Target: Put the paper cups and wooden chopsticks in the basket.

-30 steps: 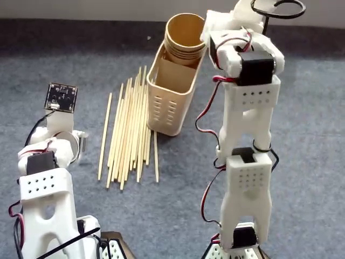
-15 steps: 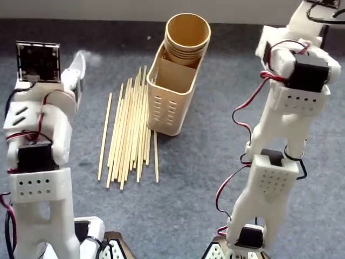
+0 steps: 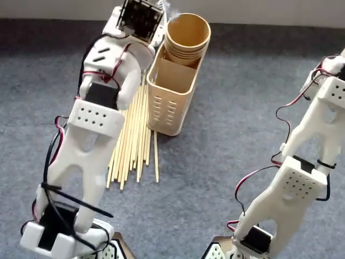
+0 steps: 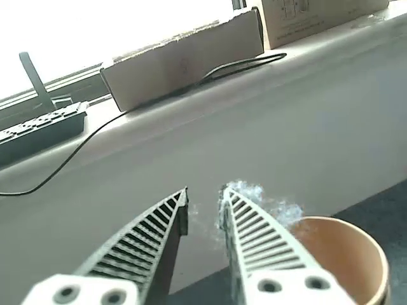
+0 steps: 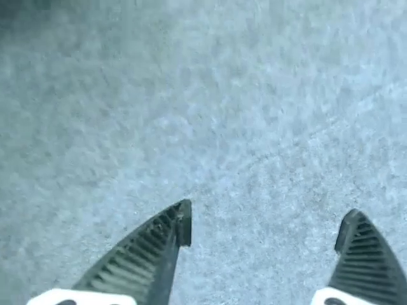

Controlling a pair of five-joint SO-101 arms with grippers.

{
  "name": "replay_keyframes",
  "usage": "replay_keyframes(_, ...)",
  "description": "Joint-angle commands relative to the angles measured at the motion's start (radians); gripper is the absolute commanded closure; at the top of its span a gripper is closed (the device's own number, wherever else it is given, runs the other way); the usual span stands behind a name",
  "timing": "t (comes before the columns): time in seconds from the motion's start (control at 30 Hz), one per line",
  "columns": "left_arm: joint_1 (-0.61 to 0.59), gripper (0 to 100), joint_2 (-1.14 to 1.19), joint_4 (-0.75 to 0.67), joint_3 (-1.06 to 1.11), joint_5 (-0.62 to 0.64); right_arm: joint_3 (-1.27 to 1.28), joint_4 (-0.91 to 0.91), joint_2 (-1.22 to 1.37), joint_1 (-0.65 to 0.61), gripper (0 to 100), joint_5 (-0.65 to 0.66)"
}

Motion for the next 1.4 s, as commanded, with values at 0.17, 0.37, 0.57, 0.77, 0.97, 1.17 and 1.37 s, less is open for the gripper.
replay_keyframes(0.17, 0.093, 89, 0.280, 0.219, -0.352, -0.008, 0.160, -0.096, 0.065, 0.008, 65.2, 0.034)
replay_keyframes(0.37, 0.088, 89, 0.406, 0.327, -0.352, -0.008, 0.214, -0.208, 0.251, 0.012, 65.2, 0.035)
replay_keyframes(0.57, 0.053, 89, 0.452, 0.344, -0.355, -0.008, 0.180, -0.205, 0.275, 0.012, 65.2, 0.032)
replay_keyframes(0.77, 0.058, 89, 0.452, 0.345, -0.501, -0.008, 0.122, -0.148, 0.278, 0.012, 65.2, 0.035)
replay_keyframes(0.97, 0.050, 89, 0.450, 0.522, -0.797, -0.008, 0.033, -0.087, 0.280, 0.015, 65.2, 0.035)
replay_keyframes(1.17, 0.041, 89, 0.452, 0.832, -0.992, -0.009, -0.133, -0.008, 0.272, 0.018, 65.2, 0.034)
replay_keyframes(1.37, -0.114, 89, 0.463, 1.200, -1.044, -0.008, -0.412, 0.015, 0.108, 0.058, 65.2, 0.029)
